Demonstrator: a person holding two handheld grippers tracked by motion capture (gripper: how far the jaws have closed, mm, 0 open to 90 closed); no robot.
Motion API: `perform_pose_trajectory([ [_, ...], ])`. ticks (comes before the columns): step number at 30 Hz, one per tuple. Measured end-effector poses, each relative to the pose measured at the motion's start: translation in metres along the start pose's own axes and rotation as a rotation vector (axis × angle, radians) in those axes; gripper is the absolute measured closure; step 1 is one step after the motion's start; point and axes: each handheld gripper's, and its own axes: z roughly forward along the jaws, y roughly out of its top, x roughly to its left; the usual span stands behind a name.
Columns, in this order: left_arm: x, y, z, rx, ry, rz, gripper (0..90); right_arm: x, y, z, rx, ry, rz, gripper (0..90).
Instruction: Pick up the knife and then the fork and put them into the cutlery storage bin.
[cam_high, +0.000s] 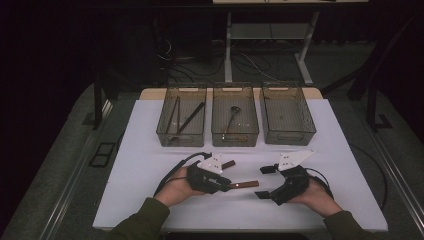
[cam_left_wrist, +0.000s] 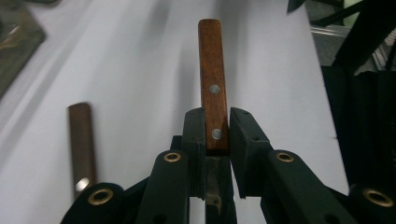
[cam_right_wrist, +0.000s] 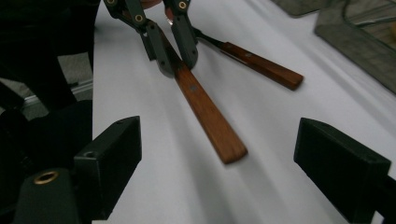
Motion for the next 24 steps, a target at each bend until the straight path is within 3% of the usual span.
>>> perform_pose_trajectory([
  [5, -0.007, 0.005, 0.009, 0.020, -0.028, 0.029, 76.8, 0.008, 0.007, 0.016, 0.046, 0.059, -0.028, 15.5],
  [8, -0.010, 0.007, 0.014, 0.026, -0.044, 0.041, 76.8, 0.012, 0.007, 0.023, 0.079, 0.087, -0.046, 20.4],
  [14, -0.016, 0.009, 0.015, 0.027, -0.069, 0.071, 76.8, 0.013, 0.003, 0.028, 0.154, 0.093, -0.102, 39.6],
  [15, -0.016, 0.010, 0.015, 0.027, -0.068, 0.094, 76.8, 0.013, 0.003, 0.029, 0.155, 0.104, -0.103, 41.8],
  [24, -0.021, 0.012, 0.017, 0.020, -0.093, 0.097, 76.8, 0.019, 0.002, 0.035, 0.199, 0.120, -0.137, 62.5],
])
